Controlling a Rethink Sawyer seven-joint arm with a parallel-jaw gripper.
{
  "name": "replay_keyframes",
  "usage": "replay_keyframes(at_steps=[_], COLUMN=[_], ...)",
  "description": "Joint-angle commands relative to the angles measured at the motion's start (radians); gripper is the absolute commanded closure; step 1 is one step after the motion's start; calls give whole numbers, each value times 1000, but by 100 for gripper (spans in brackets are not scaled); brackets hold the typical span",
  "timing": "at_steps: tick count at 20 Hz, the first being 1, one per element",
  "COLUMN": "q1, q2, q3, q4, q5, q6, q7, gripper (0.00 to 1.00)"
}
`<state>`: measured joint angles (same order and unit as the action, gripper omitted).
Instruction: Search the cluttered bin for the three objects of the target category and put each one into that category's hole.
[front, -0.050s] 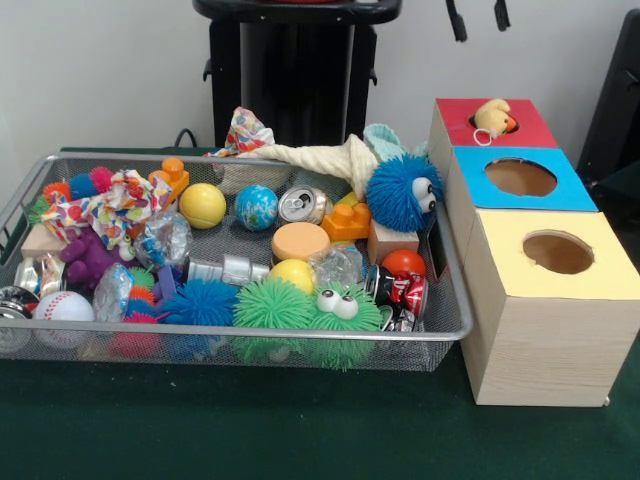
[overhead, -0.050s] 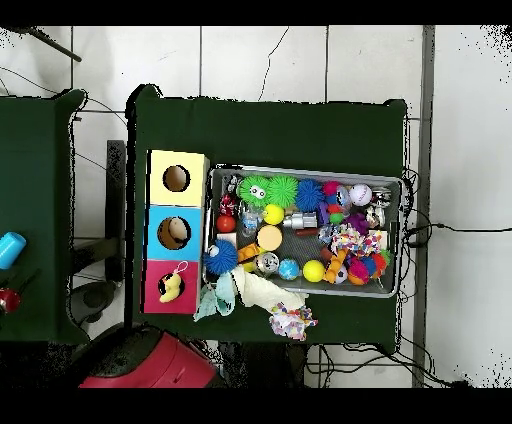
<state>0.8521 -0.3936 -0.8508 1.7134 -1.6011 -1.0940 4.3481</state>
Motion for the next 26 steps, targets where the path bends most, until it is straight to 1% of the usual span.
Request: replay_keyframes(at_steps=[1, 7, 9, 10, 13, 14, 19, 23, 26], q1=[-5, -3, 0, 1, 5, 6, -19, -17, -24], q2=[81, 110, 137, 145, 127, 135, 149, 156, 160], q3=[-9, -36, -56, -62, -46, -54, -41, -49, -49], q4=[-65, -74, -75, -75, -77, -79, -96, -94, -96], q5=[46, 46, 53, 60, 46, 57, 61, 79, 108], q6=[-66, -82, -78, -78, -39, -48, -34, -34, -47], q7=[370, 370, 370, 370, 367, 368, 368, 369, 371], gripper=[0, 0, 0, 100, 100, 100, 100, 100, 100])
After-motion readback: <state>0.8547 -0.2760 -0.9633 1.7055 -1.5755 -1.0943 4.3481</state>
